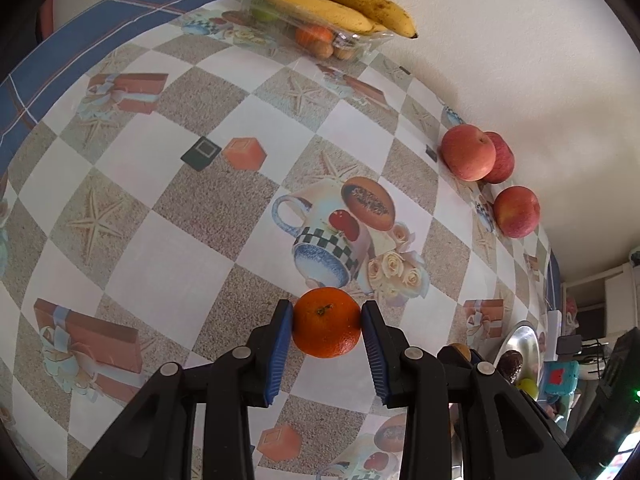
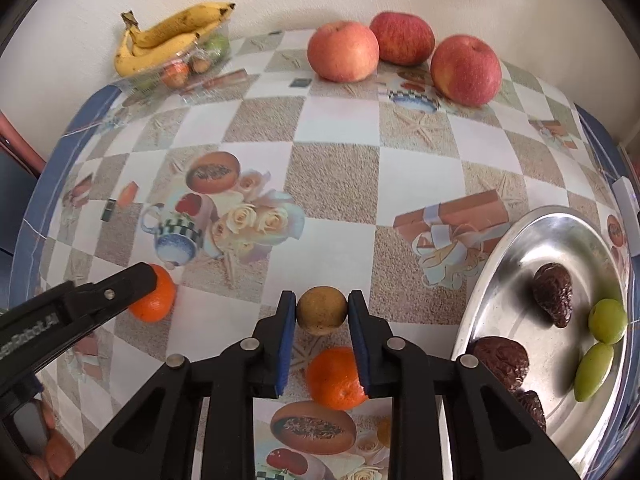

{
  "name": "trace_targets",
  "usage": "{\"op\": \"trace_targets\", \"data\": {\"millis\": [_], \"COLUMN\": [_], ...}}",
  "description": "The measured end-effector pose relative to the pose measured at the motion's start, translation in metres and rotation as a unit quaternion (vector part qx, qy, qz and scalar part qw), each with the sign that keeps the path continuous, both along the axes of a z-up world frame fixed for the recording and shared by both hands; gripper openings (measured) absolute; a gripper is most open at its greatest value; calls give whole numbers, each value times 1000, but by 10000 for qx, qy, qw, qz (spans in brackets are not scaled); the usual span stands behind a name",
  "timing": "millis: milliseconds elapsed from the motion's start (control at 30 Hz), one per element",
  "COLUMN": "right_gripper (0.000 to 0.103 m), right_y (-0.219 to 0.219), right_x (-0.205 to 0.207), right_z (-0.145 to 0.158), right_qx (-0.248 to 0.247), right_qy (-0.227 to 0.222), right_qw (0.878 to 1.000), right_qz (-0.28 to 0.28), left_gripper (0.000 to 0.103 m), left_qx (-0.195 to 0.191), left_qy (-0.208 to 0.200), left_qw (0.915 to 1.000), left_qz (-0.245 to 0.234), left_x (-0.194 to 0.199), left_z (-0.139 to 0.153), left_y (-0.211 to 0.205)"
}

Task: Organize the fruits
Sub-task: 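Grasp a mandarin with the left tool while the right tool grasps a small brown fruit, then carry both fruits over the steel plate and open both tools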

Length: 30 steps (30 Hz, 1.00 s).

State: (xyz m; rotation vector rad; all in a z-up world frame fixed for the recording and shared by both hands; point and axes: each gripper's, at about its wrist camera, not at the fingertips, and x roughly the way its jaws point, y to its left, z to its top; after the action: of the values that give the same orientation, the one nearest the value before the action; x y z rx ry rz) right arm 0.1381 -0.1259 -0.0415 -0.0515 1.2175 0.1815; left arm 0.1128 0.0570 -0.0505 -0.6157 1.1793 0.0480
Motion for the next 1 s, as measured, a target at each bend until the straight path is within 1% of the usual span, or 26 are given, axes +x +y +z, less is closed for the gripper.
{"op": "trace_targets", "data": {"millis": [167,400,533,667,733,833,900,1000], "right_gripper": [28,28,28,28,28,28,28,28], "right_y": [-2,-13,-26,-47,-60,-80,-98,-127], "right_x": [-9,-17,-21,-23,-25,-27,-28,-32], "right_z": [12,22,27,32,36,40,39,38], "right_qx": [99,189,231,220,232,78,59,4], "right_qy": [-108,-112,-144,-181,-195,-246,-211,-142], "right_qw": [9999,9997,9995,9990,9984,9973,9958,9921], "right_qz": [15,-51,-136,-334,-480,-689,-888,-1245], "left_gripper": [38,37,38,38,38,38,38,38], "left_qx": [75,192,238,218,215,282,354,340], "left_qy": [-126,-251,-296,-351,-382,-433,-476,-550], "left_qw": [9998,9990,9978,9956,9937,9885,9836,9743], "left_qz": [-109,-326,-543,-841,-1036,-1423,-1703,-2157], "left_x": [-1,-2,-3,-6,-8,-12,-15,-22], "left_z": [11,22,25,29,31,33,34,36], "left_y": [-7,-26,-46,-74,-89,-118,-139,-169]}}
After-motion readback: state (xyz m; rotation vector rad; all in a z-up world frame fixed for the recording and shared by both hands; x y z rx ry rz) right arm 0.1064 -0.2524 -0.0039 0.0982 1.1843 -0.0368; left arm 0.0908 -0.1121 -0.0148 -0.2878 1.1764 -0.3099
